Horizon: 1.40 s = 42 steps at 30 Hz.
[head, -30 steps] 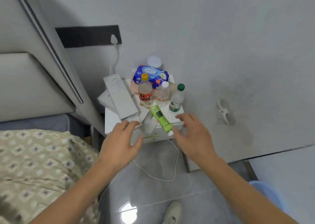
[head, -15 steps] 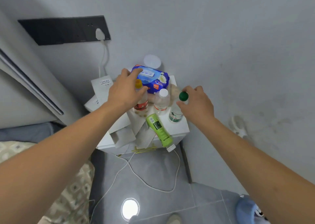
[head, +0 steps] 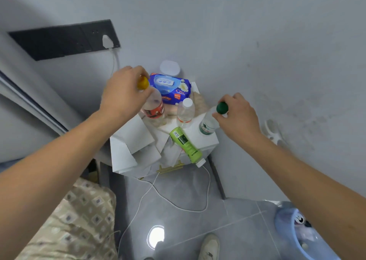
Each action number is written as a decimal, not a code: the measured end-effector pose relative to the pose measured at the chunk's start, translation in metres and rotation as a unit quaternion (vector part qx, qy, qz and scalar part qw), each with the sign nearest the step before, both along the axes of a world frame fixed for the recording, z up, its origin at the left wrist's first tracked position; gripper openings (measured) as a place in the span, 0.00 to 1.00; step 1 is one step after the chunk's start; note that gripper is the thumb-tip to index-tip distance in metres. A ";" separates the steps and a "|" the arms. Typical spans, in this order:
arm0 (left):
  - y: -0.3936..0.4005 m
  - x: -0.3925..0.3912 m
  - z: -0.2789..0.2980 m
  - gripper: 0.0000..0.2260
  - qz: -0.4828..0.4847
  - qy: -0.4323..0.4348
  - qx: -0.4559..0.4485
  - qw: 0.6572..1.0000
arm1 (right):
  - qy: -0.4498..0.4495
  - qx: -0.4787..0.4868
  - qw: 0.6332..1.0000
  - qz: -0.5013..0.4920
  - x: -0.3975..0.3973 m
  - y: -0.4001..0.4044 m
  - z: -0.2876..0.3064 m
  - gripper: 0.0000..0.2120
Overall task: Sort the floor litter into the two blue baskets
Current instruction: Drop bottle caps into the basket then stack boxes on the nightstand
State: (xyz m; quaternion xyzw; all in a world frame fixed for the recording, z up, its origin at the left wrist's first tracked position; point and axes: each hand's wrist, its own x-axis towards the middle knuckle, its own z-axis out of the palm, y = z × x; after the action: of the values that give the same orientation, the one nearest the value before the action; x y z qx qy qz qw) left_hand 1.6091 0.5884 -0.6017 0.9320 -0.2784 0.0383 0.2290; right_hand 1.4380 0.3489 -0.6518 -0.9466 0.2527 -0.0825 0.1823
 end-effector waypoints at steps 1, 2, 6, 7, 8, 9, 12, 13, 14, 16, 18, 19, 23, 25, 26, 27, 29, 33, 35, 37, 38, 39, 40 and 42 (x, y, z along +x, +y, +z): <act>0.008 -0.004 0.013 0.12 -0.004 -0.006 -0.004 1.000 | -0.004 0.001 1.000 -0.004 -0.007 0.003 0.007 0.12; 0.015 -0.009 0.027 0.12 -0.008 -0.014 -0.011 1.000 | -0.012 0.002 1.000 -0.009 -0.015 0.005 0.014 0.12; 0.038 -0.041 0.085 0.10 -0.049 -0.032 -0.048 0.997 | -0.060 0.024 0.997 -0.039 -0.059 0.022 0.045 0.11; 0.041 -0.053 0.095 0.10 -0.067 -0.032 -0.051 0.996 | -0.069 0.031 0.996 -0.047 -0.074 0.029 0.051 0.11; 0.043 -0.067 0.102 0.10 -0.085 -0.028 -0.052 0.995 | -0.074 0.037 0.995 -0.052 -0.092 0.037 0.055 0.11; 0.044 -0.082 0.105 0.10 -0.100 -0.016 -0.056 0.993 | -0.074 0.043 0.995 -0.058 -0.109 0.046 0.056 0.11; 0.032 -0.133 0.098 0.09 -0.152 0.057 -0.062 0.985 | -0.054 0.074 0.992 -0.088 -0.157 0.068 0.053 0.11; 0.026 -0.150 0.091 0.09 -0.172 0.076 -0.057 0.980 | -0.050 0.086 0.990 -0.099 -0.172 0.074 0.051 0.11; 0.018 -0.168 0.083 0.09 -0.195 0.091 -0.053 0.975 | -0.047 0.094 0.988 -0.110 -0.186 0.078 0.049 0.11; -0.001 -0.203 0.068 0.09 -0.237 0.111 -0.039 0.964 | -0.044 0.092 0.986 -0.133 -0.215 0.084 0.044 0.12; -0.022 -0.239 0.052 0.09 -0.278 0.118 -0.025 0.953 | -0.039 0.091 0.983 -0.153 -0.249 0.086 0.040 0.11; -0.033 -0.258 0.044 0.09 -0.294 0.122 -0.019 0.948 | -0.037 0.092 0.982 -0.163 -0.267 0.086 0.038 0.12; -0.078 -0.335 0.014 0.08 -0.365 0.154 0.007 0.918 | -0.019 0.080 0.972 -0.220 -0.352 0.075 0.026 0.13; -0.101 -0.375 -0.004 0.08 -0.400 0.166 0.019 0.901 | -0.010 0.073 0.963 -0.258 -0.400 0.062 0.015 0.13; -0.113 -0.395 -0.013 0.08 -0.415 0.167 0.024 0.894 | -0.005 0.072 0.958 -0.277 -0.423 0.055 0.007 0.13; -0.127 -0.414 -0.024 0.09 -0.428 0.168 0.031 0.887 | -0.002 0.073 0.953 -0.296 -0.446 0.046 -0.001 0.13; -0.154 -0.448 -0.050 0.09 -0.443 0.177 0.044 0.878 | 0.007 0.078 0.940 -0.333 -0.488 0.027 -0.021 0.13; -0.214 -0.507 -0.112 0.09 -0.442 0.171 0.066 0.878 | 0.023 0.097 0.919 -0.381 -0.561 -0.023 -0.075 0.12; -0.246 -0.535 -0.144 0.09 -0.444 0.160 0.067 0.879 | 0.034 0.098 0.916 -0.388 -0.589 -0.051 -0.107 0.11; -0.277 -0.561 -0.176 0.09 -0.445 0.152 0.075 0.879 | 0.044 0.104 0.914 -0.388 -0.610 -0.081 -0.140 0.11; -0.292 -0.571 -0.193 0.09 -0.443 0.149 0.080 0.880 | 0.048 0.110 0.913 -0.389 -0.618 -0.095 -0.157 0.11; -0.307 -0.581 -0.209 0.10 -0.441 0.146 0.083 0.881 | 0.052 0.112 0.913 -0.388 -0.624 -0.110 -0.174 0.11; -0.321 -0.589 -0.225 0.10 -0.441 0.142 0.085 0.882 | 0.055 0.109 0.915 -0.385 -0.629 -0.124 -0.191 0.11; -0.350 -0.601 -0.256 0.10 -0.441 0.132 0.084 0.884 | 0.058 0.104 0.918 -0.378 -0.635 -0.153 -0.223 0.11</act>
State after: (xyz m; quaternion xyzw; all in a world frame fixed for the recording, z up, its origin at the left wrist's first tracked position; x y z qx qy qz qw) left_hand 1.0079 0.2381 -0.8576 0.7255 -0.6298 -0.2130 0.1776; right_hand 0.8031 0.1961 -0.8750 -0.7596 0.6088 -0.0638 0.2198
